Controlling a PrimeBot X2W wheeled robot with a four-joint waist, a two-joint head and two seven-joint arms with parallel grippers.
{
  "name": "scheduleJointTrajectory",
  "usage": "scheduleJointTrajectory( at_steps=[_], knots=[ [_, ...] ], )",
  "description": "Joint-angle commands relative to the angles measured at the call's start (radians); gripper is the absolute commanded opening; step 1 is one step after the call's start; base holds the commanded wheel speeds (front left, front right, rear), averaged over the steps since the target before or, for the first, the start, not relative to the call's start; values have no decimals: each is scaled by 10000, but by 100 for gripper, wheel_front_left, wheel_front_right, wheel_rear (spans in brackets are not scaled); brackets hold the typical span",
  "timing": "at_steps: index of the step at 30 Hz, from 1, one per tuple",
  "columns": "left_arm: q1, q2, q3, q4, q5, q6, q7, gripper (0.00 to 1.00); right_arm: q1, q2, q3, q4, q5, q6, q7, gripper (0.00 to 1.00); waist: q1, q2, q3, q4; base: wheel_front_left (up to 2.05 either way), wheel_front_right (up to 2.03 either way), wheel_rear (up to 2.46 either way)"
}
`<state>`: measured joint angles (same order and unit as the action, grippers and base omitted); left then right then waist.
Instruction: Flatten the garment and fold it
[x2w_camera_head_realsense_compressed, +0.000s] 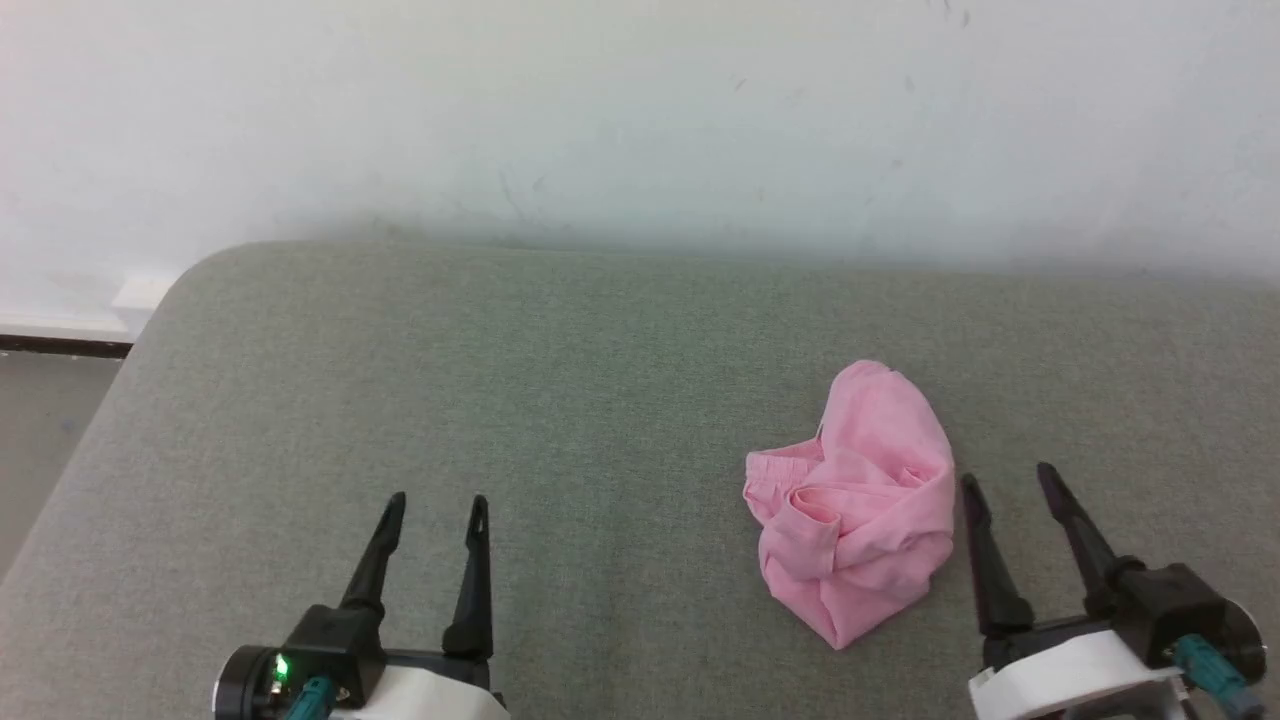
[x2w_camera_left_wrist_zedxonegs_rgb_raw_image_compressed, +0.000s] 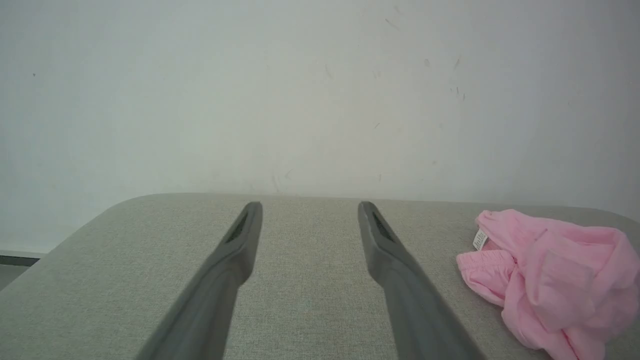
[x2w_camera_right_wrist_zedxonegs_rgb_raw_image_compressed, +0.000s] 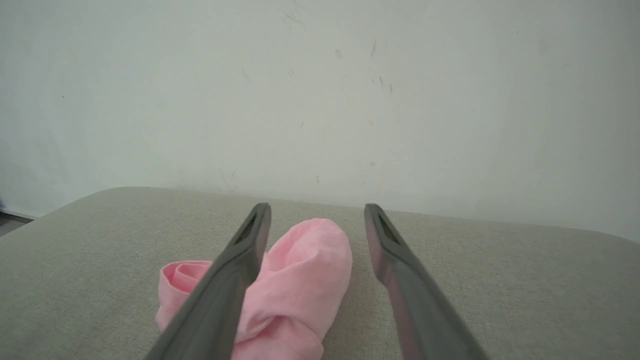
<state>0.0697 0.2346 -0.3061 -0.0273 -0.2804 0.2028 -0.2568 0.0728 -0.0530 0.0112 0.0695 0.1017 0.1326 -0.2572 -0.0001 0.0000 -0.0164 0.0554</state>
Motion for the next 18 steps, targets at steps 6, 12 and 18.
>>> scheduleJointTrajectory(
  at_steps=[6, 12, 18],
  knots=[
    [-107, -205, 36, 109, 387, -473, -48, 100, -209, -196, 1329, -65, -273, -19, 1346, 100, 1, 0, 0, 213, 0, 0, 0],
    [-222, -411, 81, 254, 526, -715, -48, 100, -818, -935, 2520, -113, 12, -19, 3932, 100, 1, 0, 100, 441, 0, 0, 0],
    [-317, -809, 30, 431, 699, -995, -48, 100, -1586, -1326, 2891, 400, 612, -19, 6209, 100, 1, 0, 338, 938, 0, 0, 0]
  ],
)
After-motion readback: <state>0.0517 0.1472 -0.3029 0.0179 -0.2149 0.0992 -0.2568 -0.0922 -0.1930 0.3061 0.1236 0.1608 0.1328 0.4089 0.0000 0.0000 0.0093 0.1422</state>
